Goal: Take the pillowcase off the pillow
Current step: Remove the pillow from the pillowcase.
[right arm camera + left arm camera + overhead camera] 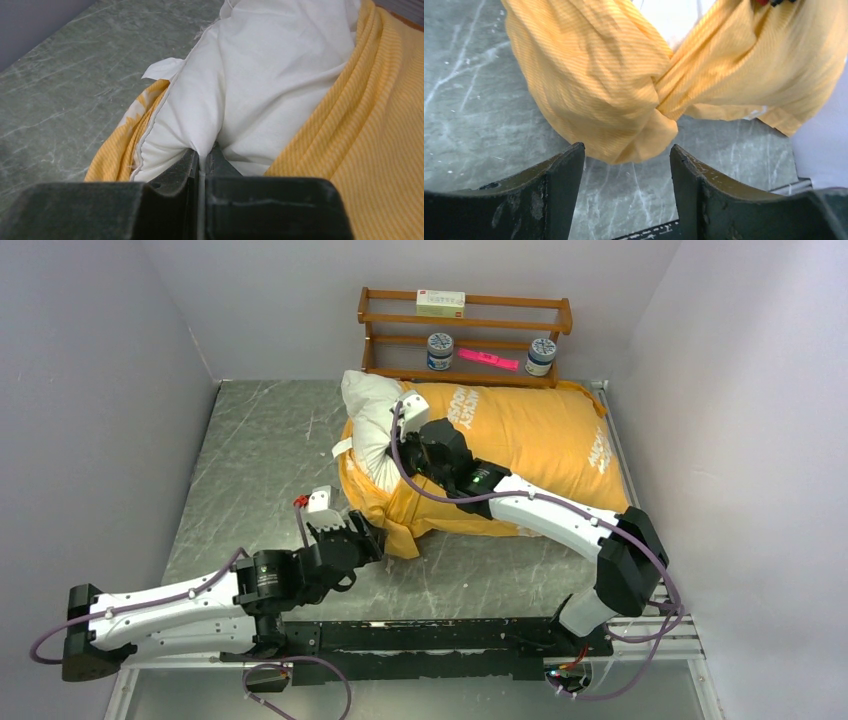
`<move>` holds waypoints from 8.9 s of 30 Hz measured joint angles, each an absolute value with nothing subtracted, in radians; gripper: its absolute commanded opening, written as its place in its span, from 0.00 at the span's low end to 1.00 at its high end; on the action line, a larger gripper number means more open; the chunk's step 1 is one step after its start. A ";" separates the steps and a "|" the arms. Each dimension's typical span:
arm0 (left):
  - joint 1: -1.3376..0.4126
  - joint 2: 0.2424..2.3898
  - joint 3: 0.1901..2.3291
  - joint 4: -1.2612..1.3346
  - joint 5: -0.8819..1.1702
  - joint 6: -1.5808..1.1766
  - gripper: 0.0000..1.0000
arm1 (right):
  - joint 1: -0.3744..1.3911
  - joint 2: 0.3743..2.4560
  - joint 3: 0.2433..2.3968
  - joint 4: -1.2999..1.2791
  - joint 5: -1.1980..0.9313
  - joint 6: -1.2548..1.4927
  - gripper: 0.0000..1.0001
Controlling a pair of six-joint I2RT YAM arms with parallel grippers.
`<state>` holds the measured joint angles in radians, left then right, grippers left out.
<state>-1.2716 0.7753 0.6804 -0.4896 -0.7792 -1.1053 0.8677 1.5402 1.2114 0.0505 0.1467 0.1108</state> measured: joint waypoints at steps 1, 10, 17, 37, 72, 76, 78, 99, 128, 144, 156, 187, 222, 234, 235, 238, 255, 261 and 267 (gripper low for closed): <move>-1.272 0.785 0.682 -0.494 -0.794 -1.105 0.66 | 0.868 1.540 1.208 0.054 0.146 0.113 0.00; -1.271 0.876 0.771 -0.498 -0.937 -1.075 0.61 | 0.868 1.536 1.189 0.067 0.131 0.125 0.00; -1.227 0.954 0.774 -0.465 -0.938 -1.021 0.57 | 0.868 1.531 1.182 0.070 0.125 0.128 0.00; -1.152 0.956 0.675 -0.344 -0.707 -0.977 0.05 | 0.874 1.518 1.177 0.022 0.110 0.128 0.00; -1.162 0.763 0.463 -0.316 -0.502 -1.125 0.05 | 0.699 1.550 1.334 -0.190 -0.051 0.239 0.00; -1.161 0.762 0.454 -0.292 -0.487 -1.129 0.05 | 0.659 1.542 1.338 -0.181 -0.054 0.256 0.00; -1.161 0.767 0.454 -0.285 -0.478 -1.126 0.06 | 0.659 1.542 1.338 -0.181 -0.062 0.258 0.00; -1.184 0.863 0.727 -0.455 -0.554 -0.976 0.81 | 0.598 1.440 1.127 0.101 -0.150 0.266 0.00; -0.975 1.161 0.835 -0.240 -0.610 -0.836 0.66 | 0.649 1.411 1.068 0.120 -0.155 0.207 0.00; -0.970 0.987 0.607 -0.202 -0.537 -0.995 0.49 | 0.681 1.411 1.068 0.050 -0.171 0.203 0.00; -0.969 0.931 0.418 -0.432 -0.490 -1.040 0.53 | 0.656 1.379 1.105 0.091 -0.086 0.203 0.00; -0.968 1.028 0.760 -0.236 -0.424 -0.982 0.52 | 0.655 1.372 1.066 0.121 -0.115 0.236 0.00; -0.968 0.868 0.580 -0.290 -0.425 -1.051 0.76 | 0.635 1.361 1.105 0.072 -0.133 0.247 0.00; -0.950 1.018 0.778 -0.212 -0.505 -1.005 0.72 | 0.635 1.356 1.075 0.093 -0.159 0.255 0.00; -0.945 1.036 0.780 -0.208 -0.510 -1.001 0.70 | 0.635 1.353 1.071 0.095 -0.159 0.255 0.00; -0.937 1.071 0.787 -0.199 -0.513 -0.989 0.66 | 0.635 1.344 1.064 0.098 -0.162 0.255 0.00; -0.933 1.037 0.636 -0.120 -0.521 -1.045 0.49 | 0.652 1.338 1.052 0.046 -0.168 0.268 0.00; -0.902 1.029 0.570 -0.080 -0.500 -1.072 0.46 | 0.653 1.338 1.052 0.044 -0.163 0.271 0.00; -0.842 1.025 0.500 -0.001 -0.419 -1.098 0.42 | 0.654 1.338 1.052 0.016 -0.162 0.278 0.00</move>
<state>-0.8417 1.0248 0.4995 -0.0010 -0.4194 -1.0977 0.6544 1.3380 1.0515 0.0158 -0.1623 0.2779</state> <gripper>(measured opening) 0.444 0.043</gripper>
